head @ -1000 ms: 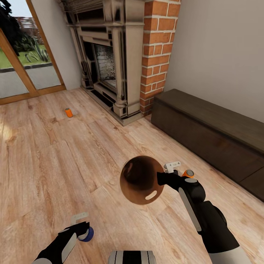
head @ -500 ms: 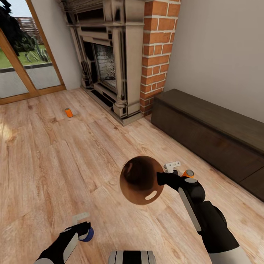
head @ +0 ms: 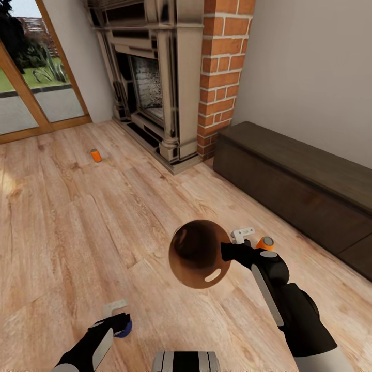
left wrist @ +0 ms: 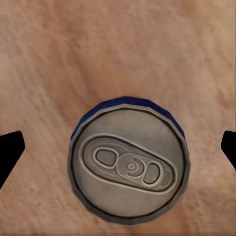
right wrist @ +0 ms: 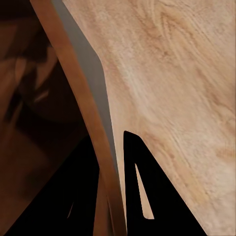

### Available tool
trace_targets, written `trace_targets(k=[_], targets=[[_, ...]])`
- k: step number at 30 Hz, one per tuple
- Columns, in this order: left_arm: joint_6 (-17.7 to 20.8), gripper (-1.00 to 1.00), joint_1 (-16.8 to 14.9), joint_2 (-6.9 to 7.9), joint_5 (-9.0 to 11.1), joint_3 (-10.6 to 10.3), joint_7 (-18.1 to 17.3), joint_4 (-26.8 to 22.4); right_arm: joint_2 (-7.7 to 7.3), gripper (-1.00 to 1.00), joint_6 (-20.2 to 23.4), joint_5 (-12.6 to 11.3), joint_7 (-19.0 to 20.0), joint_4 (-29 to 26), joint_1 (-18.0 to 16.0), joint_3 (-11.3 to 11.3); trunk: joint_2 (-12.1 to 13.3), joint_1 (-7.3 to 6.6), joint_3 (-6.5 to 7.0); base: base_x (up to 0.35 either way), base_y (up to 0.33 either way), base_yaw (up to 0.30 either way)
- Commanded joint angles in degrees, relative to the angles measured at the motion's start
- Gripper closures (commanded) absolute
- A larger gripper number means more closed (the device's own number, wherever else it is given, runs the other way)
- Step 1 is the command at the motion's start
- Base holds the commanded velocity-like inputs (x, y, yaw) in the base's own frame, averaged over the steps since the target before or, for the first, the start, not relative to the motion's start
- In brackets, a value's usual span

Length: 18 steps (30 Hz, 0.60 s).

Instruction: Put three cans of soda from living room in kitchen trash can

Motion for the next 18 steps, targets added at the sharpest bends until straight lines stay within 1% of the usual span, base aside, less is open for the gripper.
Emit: trace_targets(k=[1, 7, 18], targets=[[0.0, -1.00, 0.0, 0.00, 0.0, 0.0, 0.0, 0.0, 0.01, 1.00, 0.0, -1.0, 0.2, -0.1, 0.0, 0.0, 0.0, 0.02, -0.22, 0.000, 0.000, 0.000], [0.0, -1.00, 0.0, -0.07, 0.0, 0.0, 0.0, 0.0, 0.01, 1.00, 0.1, -1.0, 0.2, -0.1, 0.0, 0.0, -0.1, 0.17, -1.55, 0.000, 0.000, 0.000], [-0.1, -1.00, 0.0, -0.10, 0.0, 0.0, 0.1, 0.0, 0.01, 1.00, 0.0, -1.0, 0.2, -0.1, 0.0, 0.1, -0.1, 0.17, -1.55, 0.000, 0.000, 0.000]])
